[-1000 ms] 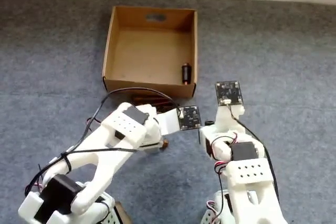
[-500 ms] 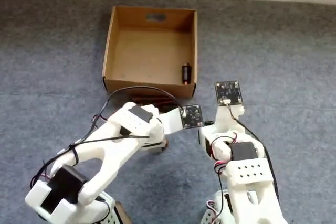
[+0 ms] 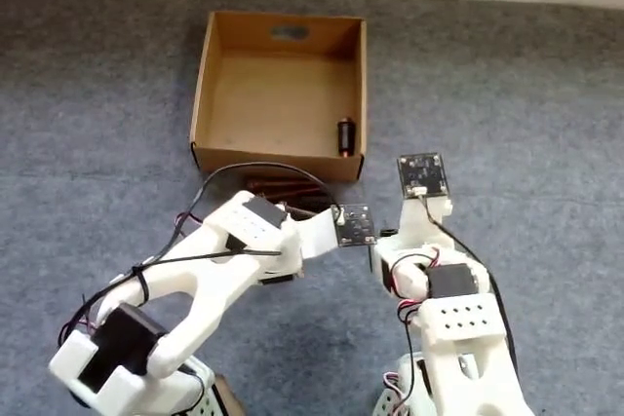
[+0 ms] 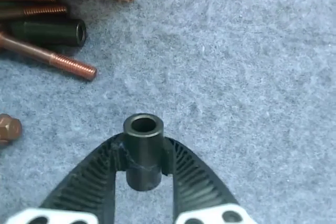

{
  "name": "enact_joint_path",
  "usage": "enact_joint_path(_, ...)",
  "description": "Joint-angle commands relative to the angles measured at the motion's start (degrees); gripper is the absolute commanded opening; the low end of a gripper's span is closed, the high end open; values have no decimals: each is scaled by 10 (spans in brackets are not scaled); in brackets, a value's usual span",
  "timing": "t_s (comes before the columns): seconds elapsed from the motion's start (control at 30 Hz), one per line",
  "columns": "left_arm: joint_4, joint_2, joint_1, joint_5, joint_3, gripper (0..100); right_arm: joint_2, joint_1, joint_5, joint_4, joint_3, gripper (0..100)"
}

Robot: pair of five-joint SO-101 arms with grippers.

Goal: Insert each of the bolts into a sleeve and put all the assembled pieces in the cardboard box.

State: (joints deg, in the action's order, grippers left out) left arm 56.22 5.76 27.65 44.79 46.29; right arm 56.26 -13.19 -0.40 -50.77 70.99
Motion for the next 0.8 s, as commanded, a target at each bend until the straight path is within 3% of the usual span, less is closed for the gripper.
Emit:
enact_joint_path(0.0,44,3,5,3,0,7,8,-2,-4,11,-8,5)
enact_joint_path(0.13,53,55,4,-38,26,7,8,-2,-4,11,-7,5)
enact_joint_path(0.37,39,264,3,-57,142,10,11,-2,-3,34,11,5)
enact_joint_path(0.5,11,333,-49,-107,196,12,11,-2,-1,55,28,5)
enact_joint_path(0.77,10,341,-133,-110,211,179,11,-1,-3,55,29,5)
